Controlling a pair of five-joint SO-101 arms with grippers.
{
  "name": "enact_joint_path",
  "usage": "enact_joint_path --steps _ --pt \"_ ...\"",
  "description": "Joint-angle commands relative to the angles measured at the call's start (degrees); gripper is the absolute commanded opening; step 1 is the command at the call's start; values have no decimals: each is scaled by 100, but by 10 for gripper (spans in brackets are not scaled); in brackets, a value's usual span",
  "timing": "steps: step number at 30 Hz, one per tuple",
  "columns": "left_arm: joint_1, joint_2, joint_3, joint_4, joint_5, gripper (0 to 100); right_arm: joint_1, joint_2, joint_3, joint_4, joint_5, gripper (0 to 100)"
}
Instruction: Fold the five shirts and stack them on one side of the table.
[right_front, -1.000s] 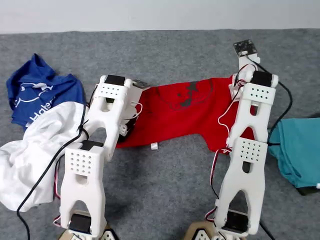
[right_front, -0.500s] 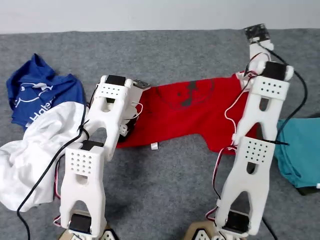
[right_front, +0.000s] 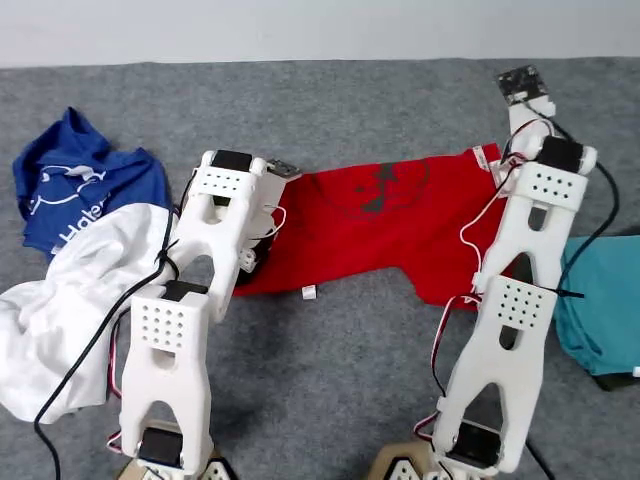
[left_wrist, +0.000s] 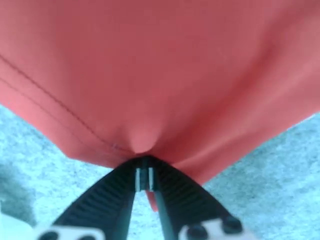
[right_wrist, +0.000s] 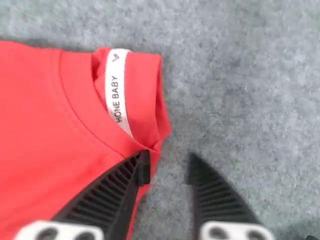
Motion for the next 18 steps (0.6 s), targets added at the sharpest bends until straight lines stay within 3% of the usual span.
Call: enact_joint_path --steps 1,9,15,18 --pt "62 53 57 35 -18 4 4 -330 -246 -31 53 236" --pt "26 -220 66 44 -9 3 -365 -1420 -246 1244 -457 224" --pt "26 -1275 75 44 -9 3 -356 -1675 -246 1446 -738 15" --pt "-62 -1714 154 44 -9 3 -347 -1675 -237 1464 -756 19"
